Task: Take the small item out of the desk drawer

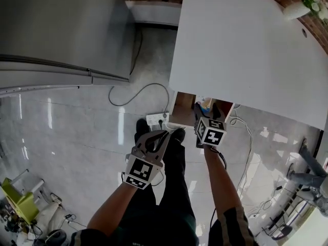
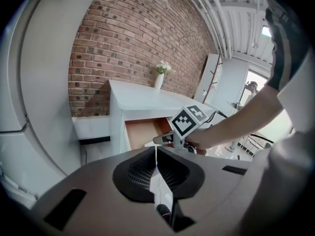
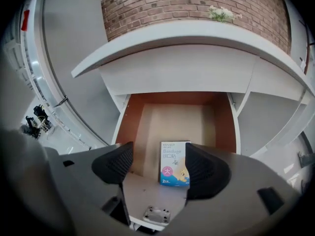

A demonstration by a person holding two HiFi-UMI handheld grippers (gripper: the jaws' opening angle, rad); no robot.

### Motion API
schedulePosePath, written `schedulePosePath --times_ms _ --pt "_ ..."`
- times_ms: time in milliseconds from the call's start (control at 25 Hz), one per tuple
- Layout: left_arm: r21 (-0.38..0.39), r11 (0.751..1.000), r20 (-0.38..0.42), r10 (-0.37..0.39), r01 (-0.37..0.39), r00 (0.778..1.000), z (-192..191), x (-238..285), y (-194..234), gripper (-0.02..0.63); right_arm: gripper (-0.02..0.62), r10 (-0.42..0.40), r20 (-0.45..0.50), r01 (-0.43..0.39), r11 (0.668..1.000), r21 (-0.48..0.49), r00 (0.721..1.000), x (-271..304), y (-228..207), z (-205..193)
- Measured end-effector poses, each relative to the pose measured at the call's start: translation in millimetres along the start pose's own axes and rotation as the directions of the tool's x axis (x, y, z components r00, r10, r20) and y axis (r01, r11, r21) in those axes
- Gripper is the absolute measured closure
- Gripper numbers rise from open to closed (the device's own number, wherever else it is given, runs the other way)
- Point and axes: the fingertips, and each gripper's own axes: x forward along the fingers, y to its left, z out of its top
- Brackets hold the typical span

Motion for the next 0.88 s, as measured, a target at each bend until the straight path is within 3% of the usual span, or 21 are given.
schedulePosePath --times_ms 200,520,880 --pt "-0.014 1.000 -0.017 -0.001 0.000 1.000 -14.6 4.0 7.0 0.584 0.259 -0.010 -0.064 0.008 1.000 -0.022 0.998 31.7 -9.2 -3.1" --pt "-0.014 1.000 -0.035 -0.014 0.013 0.999 -25.3 4.1 8.8 0.584 0.241 -0.105 -0.129 0.100 0.994 -0.044 0.986 72.2 -29.8 -14.0" --pt "-0.056 0.998 -0.061 0.008 -0.012 0.998 -49.5 -0.2 20.3 0.584 0.232 -0.153 -0.168 0.154 0.988 -0.006 0.974 98.1 -48.5 -26.4"
